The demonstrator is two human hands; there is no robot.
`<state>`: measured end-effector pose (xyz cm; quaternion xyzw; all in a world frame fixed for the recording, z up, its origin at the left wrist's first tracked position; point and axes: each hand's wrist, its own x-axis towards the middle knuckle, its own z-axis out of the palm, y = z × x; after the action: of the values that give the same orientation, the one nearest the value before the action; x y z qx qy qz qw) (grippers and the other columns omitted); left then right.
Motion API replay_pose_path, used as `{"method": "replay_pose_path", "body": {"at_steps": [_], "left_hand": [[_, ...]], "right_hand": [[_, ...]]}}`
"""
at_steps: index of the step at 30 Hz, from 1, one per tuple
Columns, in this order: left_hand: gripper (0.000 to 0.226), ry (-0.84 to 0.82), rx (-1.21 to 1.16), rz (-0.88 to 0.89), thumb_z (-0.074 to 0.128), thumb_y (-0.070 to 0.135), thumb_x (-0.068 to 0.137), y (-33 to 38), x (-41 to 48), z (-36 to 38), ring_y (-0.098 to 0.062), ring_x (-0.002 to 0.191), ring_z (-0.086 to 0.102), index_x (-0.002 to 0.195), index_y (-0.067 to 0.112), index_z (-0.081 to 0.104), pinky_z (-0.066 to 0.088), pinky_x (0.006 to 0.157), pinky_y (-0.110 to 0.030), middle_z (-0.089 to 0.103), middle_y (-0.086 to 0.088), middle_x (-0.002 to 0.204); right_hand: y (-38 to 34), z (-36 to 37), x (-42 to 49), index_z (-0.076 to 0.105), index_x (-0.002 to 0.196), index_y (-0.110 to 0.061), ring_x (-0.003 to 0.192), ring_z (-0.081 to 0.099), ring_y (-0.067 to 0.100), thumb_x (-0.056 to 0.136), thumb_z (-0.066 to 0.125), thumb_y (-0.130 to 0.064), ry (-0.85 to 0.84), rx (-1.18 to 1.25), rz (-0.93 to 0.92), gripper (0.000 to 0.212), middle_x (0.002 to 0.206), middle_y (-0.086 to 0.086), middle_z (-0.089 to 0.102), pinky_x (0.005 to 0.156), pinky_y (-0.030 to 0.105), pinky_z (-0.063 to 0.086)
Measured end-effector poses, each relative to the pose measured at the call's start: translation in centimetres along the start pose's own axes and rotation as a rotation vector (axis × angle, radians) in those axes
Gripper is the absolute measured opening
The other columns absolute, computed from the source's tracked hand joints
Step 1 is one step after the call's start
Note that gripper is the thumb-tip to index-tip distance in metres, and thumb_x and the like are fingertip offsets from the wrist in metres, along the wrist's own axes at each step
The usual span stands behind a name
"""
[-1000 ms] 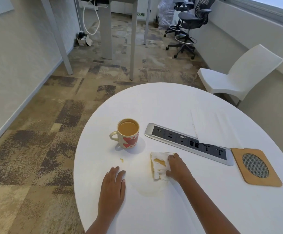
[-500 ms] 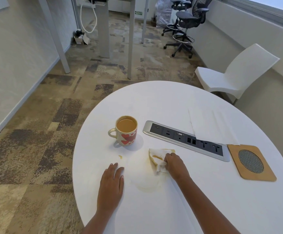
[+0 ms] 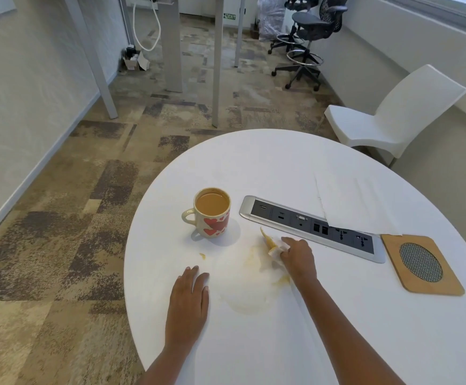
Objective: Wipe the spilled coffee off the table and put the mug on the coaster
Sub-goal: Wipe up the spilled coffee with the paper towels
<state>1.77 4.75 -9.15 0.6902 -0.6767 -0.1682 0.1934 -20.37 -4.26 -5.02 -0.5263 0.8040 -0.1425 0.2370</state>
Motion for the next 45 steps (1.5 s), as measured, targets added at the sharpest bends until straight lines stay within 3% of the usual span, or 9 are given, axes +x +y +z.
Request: {"method": "replay_pose_path", "body": {"at_steps": [3, 12, 14, 17, 20, 25, 31, 37, 45], "left_hand": [[0.072, 0.000, 0.008, 0.001, 0.004, 0.035, 0.099, 0.0, 0.1, 0.1, -0.034, 0.110, 0.063, 0.101, 0.008, 0.070, 0.053, 0.091, -0.046, 0.067, -0.016, 0.114], [0.063, 0.017, 0.001, 0.003, 0.013, 0.032, 0.099, -0.2, 0.1, 0.3, -0.036, 0.110, 0.063, 0.101, 0.005, 0.070, 0.053, 0.091, -0.048, 0.067, -0.017, 0.113], [0.070, 0.019, -0.004, 0.006, 0.007, 0.034, 0.099, -0.2, 0.1, 0.3, -0.036, 0.109, 0.063, 0.101, 0.005, 0.070, 0.053, 0.091, -0.049, 0.067, -0.017, 0.113], [0.074, 0.023, -0.006, 0.014, 0.003, 0.036, 0.099, -0.2, 0.1, 0.2, -0.036, 0.109, 0.063, 0.100, 0.005, 0.070, 0.053, 0.090, -0.049, 0.068, -0.017, 0.113], [0.074, 0.016, -0.005, 0.015, 0.003, 0.035, 0.099, -0.2, 0.0, 0.1, -0.036, 0.109, 0.063, 0.100, 0.005, 0.070, 0.053, 0.090, -0.049, 0.068, -0.018, 0.113], [0.075, 0.019, -0.003, 0.029, 0.002, 0.036, 0.099, 0.0, 0.0, 0.0, -0.037, 0.109, 0.063, 0.101, 0.005, 0.070, 0.052, 0.090, -0.049, 0.068, -0.018, 0.113], [0.077, 0.047, 0.001, 0.053, 0.002, 0.036, 0.098, 0.1, -0.1, -0.1, -0.037, 0.107, 0.063, 0.100, 0.001, 0.070, 0.052, 0.090, -0.049, 0.068, -0.020, 0.111], [0.077, 0.067, 0.010, 0.072, 0.002, 0.035, 0.099, 0.3, -0.3, -0.4, -0.038, 0.105, 0.065, 0.098, 0.000, 0.071, 0.052, 0.089, -0.046, 0.068, -0.022, 0.109], [0.033, 0.110, -0.188, -0.027, 0.041, 0.007, 0.084, 0.7, 0.0, 0.0, -0.041, 0.108, 0.059, 0.106, -0.008, 0.062, 0.048, 0.095, -0.051, 0.064, -0.023, 0.109]], "right_hand": [[-0.4, 1.1, -0.5, 0.061, 0.112, -0.009, 0.108, 0.055, 0.032, 0.088, 0.047, -0.009, -0.032, -0.141, -0.037, 0.028, 0.113, 0.021, 0.054, 0.087, 0.033, 0.047], [-1.0, 3.8, -3.0, 0.036, 0.140, -0.014, 0.122, 0.043, 0.029, 0.094, 0.038, -0.010, -0.157, -0.425, -0.378, 0.046, 0.129, 0.019, 0.043, 0.094, 0.036, 0.043], [-0.6, 3.3, -3.8, 0.044, 0.135, -0.004, 0.110, 0.053, 0.035, 0.088, 0.052, -0.005, -0.118, -0.450, -0.557, 0.048, 0.118, 0.025, 0.052, 0.082, 0.037, 0.049], [0.8, 1.2, -4.0, 0.074, 0.095, -0.004, 0.057, 0.066, 0.028, 0.045, 0.089, -0.003, -0.073, -0.526, -0.833, 0.052, 0.068, 0.015, 0.066, 0.042, 0.022, 0.050], [2.5, -1.1, -2.8, 0.076, 0.092, -0.009, 0.051, 0.065, 0.021, 0.045, 0.091, -0.010, -0.078, -0.563, -0.950, 0.049, 0.063, 0.009, 0.065, 0.038, 0.017, 0.048], [6.0, -2.6, -1.1, 0.037, 0.142, -0.021, 0.117, 0.047, 0.021, 0.096, 0.045, -0.016, -0.152, -0.649, -0.628, 0.047, 0.124, 0.014, 0.049, 0.087, 0.030, 0.048], [5.4, 0.1, -4.4, 0.031, 0.143, -0.016, 0.122, 0.044, 0.023, 0.096, 0.036, -0.012, -0.082, -0.399, -0.170, 0.047, 0.128, 0.015, 0.043, 0.096, 0.029, 0.041], [1.1, 3.8, -8.7, 0.024, 0.143, -0.007, 0.129, 0.038, 0.019, 0.096, 0.029, -0.007, -0.139, -0.336, -0.160, 0.047, 0.139, 0.014, 0.036, 0.103, 0.030, 0.034], [0.2, 0.8, -10.1, 0.066, 0.092, -0.015, 0.066, 0.049, 0.014, 0.088, 0.053, -0.010, -0.108, 0.548, 0.116, 0.015, 0.066, -0.002, 0.054, 0.058, 0.021, 0.037]]}}
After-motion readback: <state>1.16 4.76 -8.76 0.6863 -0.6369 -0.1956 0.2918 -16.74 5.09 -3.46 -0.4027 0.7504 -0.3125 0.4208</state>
